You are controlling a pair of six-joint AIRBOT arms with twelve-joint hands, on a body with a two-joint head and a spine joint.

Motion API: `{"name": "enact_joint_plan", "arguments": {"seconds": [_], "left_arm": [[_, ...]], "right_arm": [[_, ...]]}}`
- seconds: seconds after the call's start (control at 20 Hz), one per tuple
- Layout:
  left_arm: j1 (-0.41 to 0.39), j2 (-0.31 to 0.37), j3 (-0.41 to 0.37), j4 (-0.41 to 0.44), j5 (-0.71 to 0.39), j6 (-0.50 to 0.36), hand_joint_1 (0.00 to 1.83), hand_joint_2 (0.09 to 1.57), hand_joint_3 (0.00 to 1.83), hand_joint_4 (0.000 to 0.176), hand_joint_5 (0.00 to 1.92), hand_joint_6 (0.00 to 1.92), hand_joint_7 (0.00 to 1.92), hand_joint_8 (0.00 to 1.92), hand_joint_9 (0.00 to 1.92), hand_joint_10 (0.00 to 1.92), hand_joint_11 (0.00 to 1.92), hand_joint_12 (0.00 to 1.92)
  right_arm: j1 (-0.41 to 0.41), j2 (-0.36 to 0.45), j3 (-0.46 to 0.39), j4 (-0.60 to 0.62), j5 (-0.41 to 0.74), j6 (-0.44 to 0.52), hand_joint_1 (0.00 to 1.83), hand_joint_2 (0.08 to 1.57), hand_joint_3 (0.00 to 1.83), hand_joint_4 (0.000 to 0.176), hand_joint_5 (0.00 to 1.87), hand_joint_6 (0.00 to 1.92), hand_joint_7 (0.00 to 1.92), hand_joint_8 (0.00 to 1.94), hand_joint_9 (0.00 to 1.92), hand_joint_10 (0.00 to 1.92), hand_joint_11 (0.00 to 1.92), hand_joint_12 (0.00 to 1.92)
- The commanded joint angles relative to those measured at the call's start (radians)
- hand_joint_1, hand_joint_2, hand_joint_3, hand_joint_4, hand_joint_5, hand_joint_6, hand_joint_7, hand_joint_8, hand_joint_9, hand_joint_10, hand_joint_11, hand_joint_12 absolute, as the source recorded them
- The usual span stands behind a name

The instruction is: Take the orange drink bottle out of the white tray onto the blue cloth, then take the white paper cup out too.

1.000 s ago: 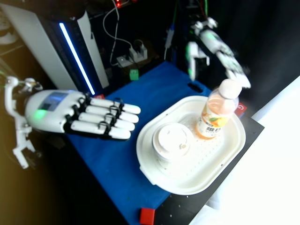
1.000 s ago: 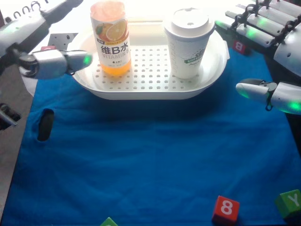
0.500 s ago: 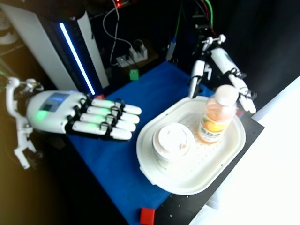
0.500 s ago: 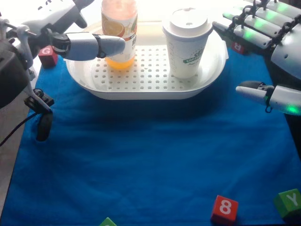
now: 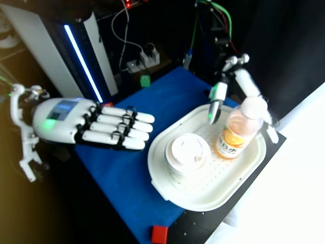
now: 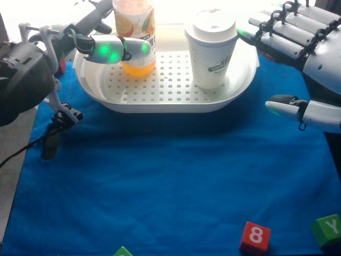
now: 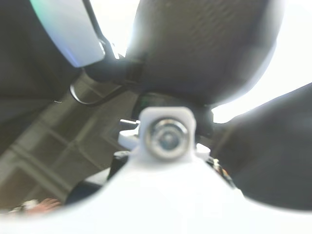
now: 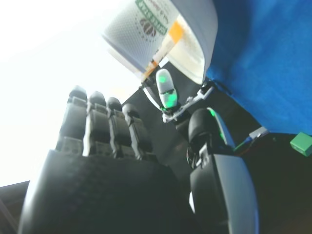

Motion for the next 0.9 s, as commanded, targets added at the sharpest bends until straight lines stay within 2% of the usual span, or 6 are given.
{"name": "enact_joint_plan", "arguments": {"seconds": [0.0,0.3,0.35,0.45,0.7,0.85], "left_arm": [[-0.012,-0.008,0.007,0.007,-0.111,-0.014,0.79,0.97,0.0,0.121,0.0,0.0,0.0,0.0,0.0,0.0,0.0,0.2],[0.002,-0.027,0.023,0.044,-0.142,-0.099,0.85,1.06,0.01,0.049,0.19,1.02,0.34,1.07,0.17,1.23,0.0,1.77],[0.003,-0.027,0.023,0.044,-0.146,-0.101,0.89,1.2,0.02,0.141,0.61,1.33,0.39,1.45,0.33,1.66,0.27,1.89],[0.003,-0.026,0.021,0.046,-0.156,-0.104,1.05,1.16,0.0,0.0,0.88,1.17,0.85,1.71,0.97,1.88,1.02,1.92],[0.002,0.031,-0.044,0.096,-0.262,-0.118,1.0,1.22,0.0,0.002,0.78,1.32,0.75,1.78,0.89,1.92,1.01,1.92],[0.001,0.086,-0.105,0.131,-0.351,-0.118,0.97,1.21,0.0,0.101,0.8,1.31,0.83,1.71,0.93,1.92,1.02,1.92]], "right_arm": [[0.011,-0.003,0.003,0.002,0.115,-0.004,0.49,1.3,0.0,0.0,0.0,0.0,0.0,0.0,0.0,0.0,0.0,0.0],[0.008,-0.005,0.003,0.002,0.115,-0.004,0.45,1.32,0.0,0.0,0.0,0.0,0.0,0.0,0.0,0.0,0.0,0.0],[0.008,-0.005,0.003,0.002,0.115,-0.004,0.49,1.31,0.0,0.0,0.0,0.0,0.0,0.0,0.0,0.0,0.0,0.0],[0.007,-0.006,0.003,0.002,0.115,-0.004,0.51,1.31,0.0,0.0,0.0,0.0,0.0,0.0,0.0,0.0,0.0,0.0],[0.007,-0.006,0.002,0.003,0.115,-0.004,0.53,1.31,0.0,0.0,0.0,0.0,0.0,0.0,0.0,0.0,0.0,0.0],[0.007,-0.006,0.002,0.004,0.115,-0.004,0.57,1.3,0.0,0.0,0.0,0.0,0.0,0.0,0.0,0.0,0.0,0.0]]}}
